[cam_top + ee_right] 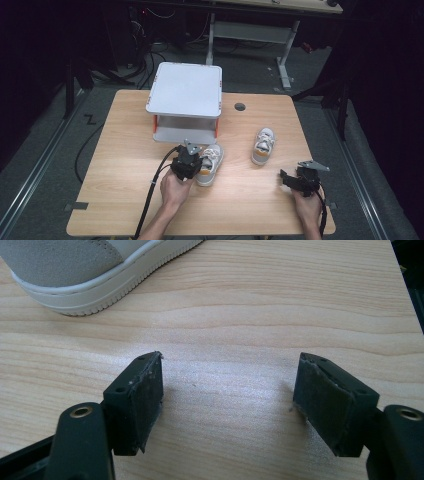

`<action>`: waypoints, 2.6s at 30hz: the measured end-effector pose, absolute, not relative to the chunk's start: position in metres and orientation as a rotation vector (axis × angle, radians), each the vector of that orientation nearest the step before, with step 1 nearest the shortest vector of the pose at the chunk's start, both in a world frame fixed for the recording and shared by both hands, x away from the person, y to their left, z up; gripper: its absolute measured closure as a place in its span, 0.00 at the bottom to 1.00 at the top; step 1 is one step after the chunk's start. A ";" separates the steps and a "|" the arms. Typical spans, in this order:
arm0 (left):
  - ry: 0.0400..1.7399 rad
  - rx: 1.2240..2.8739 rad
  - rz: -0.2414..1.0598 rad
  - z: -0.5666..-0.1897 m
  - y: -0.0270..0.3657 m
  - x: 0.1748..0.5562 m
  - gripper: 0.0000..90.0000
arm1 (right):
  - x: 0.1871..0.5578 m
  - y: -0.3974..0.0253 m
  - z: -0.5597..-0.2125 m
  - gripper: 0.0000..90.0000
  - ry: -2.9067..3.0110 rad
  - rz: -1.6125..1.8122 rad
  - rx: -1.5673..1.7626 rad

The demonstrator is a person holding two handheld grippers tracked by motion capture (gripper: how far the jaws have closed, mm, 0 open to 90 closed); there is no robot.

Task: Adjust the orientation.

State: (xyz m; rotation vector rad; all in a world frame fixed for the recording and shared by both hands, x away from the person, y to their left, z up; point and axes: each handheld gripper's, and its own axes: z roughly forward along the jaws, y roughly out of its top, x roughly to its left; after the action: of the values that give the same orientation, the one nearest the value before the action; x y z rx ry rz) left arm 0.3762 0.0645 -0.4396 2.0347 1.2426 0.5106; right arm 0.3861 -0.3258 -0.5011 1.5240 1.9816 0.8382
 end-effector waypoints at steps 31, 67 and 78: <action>1.217 1.990 0.311 -0.446 0.048 0.375 0.59 | 0.386 -0.326 -0.501 0.31 1.984 0.838 1.521; 1.257 1.839 0.495 -0.437 0.126 0.366 0.35 | 0.386 -0.326 -0.501 0.31 1.985 0.839 1.520; 1.303 1.811 0.517 -0.445 0.150 0.360 0.33 | 0.386 -0.326 -0.501 0.31 1.985 0.839 1.520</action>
State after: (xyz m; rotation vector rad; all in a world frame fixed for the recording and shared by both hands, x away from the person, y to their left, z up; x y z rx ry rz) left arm 0.3604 0.1495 -0.4451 1.8105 1.3034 0.5166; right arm 0.3862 -0.3256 -0.5012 1.5201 1.9852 0.8390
